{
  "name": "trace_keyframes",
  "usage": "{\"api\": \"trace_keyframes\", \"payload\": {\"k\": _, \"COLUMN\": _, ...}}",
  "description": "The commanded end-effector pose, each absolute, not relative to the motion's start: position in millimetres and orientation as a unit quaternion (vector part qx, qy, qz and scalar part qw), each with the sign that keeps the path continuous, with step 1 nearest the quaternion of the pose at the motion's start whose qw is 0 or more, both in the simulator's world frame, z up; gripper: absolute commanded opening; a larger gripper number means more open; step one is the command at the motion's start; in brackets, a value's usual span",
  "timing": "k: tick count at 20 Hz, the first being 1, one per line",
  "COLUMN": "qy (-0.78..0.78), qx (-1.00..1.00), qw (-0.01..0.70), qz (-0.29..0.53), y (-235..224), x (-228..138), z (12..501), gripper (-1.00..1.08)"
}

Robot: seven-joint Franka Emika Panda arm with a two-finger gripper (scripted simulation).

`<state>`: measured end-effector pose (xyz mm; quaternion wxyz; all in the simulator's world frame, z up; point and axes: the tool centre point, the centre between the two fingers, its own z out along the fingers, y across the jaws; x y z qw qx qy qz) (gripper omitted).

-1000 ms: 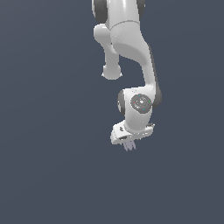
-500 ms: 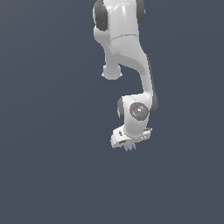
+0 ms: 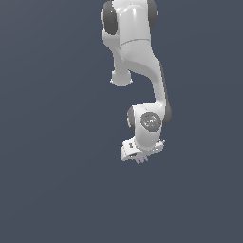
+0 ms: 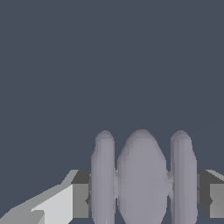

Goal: Pick up the object and move it to a goal position.

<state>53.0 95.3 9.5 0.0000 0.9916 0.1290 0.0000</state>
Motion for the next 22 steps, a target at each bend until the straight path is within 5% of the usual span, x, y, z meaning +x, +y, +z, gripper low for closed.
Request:
{"api": "trace_keyframes", "payload": {"k": 1, "qy": 0.128, "qx": 0.992, "qw": 0.0, "qz": 0.0, "y": 95, "x": 53, "z": 7, "gripper": -1.0}}
{"api": "trace_keyframes", "payload": {"k": 22, "qy": 0.128, "qx": 0.992, "qw": 0.0, "qz": 0.0, "y": 38, "x": 31, "z": 67, "gripper": -1.0}}
